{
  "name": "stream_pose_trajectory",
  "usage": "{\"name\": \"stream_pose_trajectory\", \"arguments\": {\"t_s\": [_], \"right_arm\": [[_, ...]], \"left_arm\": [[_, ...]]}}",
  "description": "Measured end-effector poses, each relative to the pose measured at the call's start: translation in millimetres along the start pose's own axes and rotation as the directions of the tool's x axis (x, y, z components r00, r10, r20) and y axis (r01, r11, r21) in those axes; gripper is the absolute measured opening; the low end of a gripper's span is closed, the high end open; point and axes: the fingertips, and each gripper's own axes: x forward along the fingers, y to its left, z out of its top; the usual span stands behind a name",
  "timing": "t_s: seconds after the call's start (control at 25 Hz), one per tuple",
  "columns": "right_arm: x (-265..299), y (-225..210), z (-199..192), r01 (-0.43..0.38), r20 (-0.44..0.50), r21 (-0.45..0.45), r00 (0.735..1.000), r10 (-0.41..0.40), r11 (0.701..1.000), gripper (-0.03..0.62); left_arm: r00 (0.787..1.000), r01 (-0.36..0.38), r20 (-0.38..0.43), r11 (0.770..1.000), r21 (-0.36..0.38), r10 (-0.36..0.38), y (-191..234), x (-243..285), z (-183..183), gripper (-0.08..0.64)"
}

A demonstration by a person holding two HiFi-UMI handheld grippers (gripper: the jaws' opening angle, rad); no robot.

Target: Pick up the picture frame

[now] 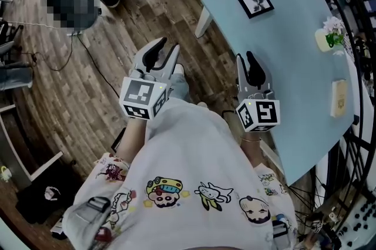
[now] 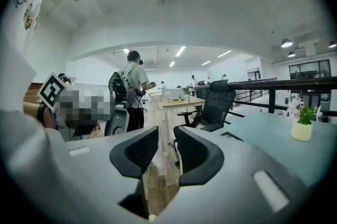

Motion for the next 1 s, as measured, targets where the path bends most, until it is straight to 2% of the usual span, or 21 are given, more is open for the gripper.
{"name": "stream_pose_trajectory", "arguments": {"t_s": [0.4,0.68,1.0], "right_arm": [[73.9,0.4,21.7,0.094,0.007,0.031,0.996,-0.094,0.995,0.135],[87.0,-3.3,7.8,0.152,-0.053,0.072,0.988,-0.148,0.986,0.164],[96.0,-12.9,1.3,0.184,-0.090,0.099,0.980,-0.176,0.978,0.173]], "left_arm": [[0.997,0.072,0.001,0.997,0.021,-0.072,72.7,38.5,31.5,0.141],[0.993,0.118,-0.023,0.993,0.004,-0.118,87.6,52.8,27.3,0.153],[0.990,0.129,-0.048,0.991,-0.025,-0.130,100.4,67.8,21.2,0.155]]}}
